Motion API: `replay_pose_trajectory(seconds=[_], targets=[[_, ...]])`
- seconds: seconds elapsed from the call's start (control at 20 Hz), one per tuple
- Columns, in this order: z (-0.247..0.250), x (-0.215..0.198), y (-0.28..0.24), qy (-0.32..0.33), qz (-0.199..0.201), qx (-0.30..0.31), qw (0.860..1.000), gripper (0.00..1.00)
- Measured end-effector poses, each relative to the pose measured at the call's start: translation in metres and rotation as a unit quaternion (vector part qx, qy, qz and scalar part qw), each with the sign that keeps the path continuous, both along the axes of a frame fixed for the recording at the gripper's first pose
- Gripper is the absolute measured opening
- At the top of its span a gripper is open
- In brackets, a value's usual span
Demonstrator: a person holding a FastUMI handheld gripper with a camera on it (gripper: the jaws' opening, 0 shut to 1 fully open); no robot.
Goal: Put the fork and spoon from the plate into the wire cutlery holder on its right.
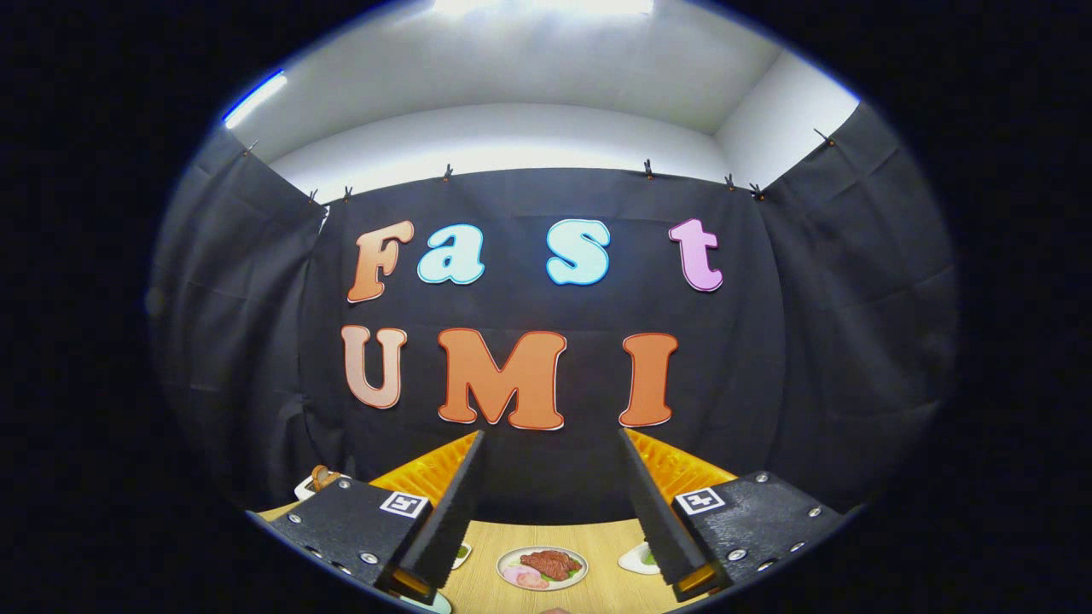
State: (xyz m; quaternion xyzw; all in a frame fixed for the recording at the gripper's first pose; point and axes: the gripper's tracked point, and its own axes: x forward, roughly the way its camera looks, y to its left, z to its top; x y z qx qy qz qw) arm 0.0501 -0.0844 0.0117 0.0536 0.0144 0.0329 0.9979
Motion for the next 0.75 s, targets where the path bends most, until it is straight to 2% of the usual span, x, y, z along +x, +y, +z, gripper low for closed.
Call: replay_pose_trajectory(seconds=[0.05,0.15,0.75], targets=[[0.002,0.0,-0.001,-0.002,-0.001,0.002,1.0,0.94],[0.0,-0.002,-0.001,-0.001,-0.003,0.003,1.0,0.97],[0.011,-0.007,-0.002,-0.038,-0.003,0.028,0.999,0.96]])
